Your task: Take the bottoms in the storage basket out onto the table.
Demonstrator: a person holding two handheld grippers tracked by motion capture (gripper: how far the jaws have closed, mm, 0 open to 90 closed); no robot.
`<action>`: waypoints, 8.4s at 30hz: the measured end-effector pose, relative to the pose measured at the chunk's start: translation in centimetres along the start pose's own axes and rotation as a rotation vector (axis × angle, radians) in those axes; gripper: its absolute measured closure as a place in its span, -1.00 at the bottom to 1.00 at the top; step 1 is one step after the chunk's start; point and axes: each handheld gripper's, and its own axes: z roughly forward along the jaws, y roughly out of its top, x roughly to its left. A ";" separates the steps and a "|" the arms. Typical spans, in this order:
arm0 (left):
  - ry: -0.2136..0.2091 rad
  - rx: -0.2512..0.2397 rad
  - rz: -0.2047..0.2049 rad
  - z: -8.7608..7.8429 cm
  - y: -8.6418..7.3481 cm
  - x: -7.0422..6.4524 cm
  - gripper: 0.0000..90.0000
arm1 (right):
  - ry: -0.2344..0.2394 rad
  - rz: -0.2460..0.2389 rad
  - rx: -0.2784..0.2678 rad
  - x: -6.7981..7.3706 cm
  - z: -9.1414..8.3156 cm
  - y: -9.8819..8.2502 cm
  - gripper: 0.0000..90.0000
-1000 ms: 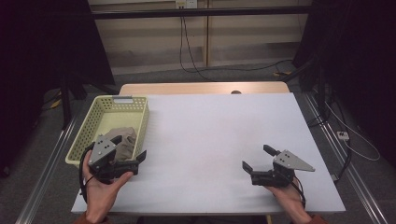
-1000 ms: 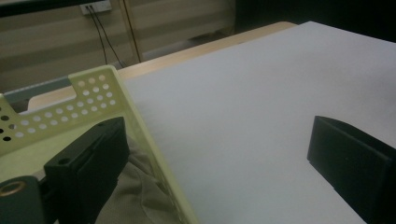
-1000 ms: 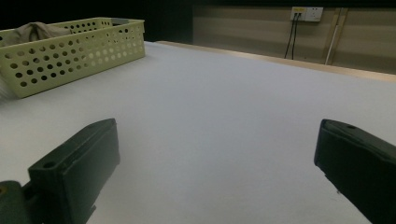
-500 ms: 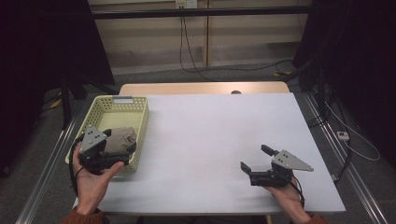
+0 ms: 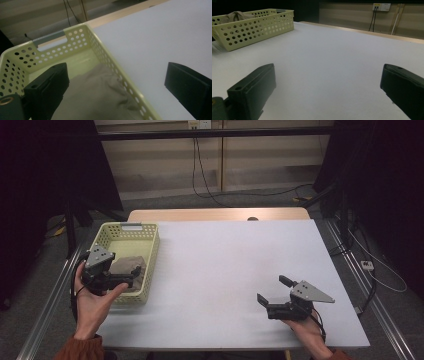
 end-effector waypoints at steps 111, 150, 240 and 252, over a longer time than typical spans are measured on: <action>-0.053 0.331 -0.082 4.7 -1.5 4.7 -0.02 | 0.009 0.007 0.007 0.0 0.1 0.0 -0.98; 0.065 -0.076 -0.176 0.6 -0.3 5.1 -0.02 | 0.010 0.010 0.007 0.0 0.1 0.0 -0.98; 0.098 -0.488 -0.101 -6.0 4.1 -0.4 -0.05 | 0.022 0.008 0.003 0.0 0.1 0.0 -0.98; 0.060 -0.476 -0.088 -5.5 4.6 -1.3 -0.06 | 0.023 0.008 0.002 0.0 0.1 0.0 -0.98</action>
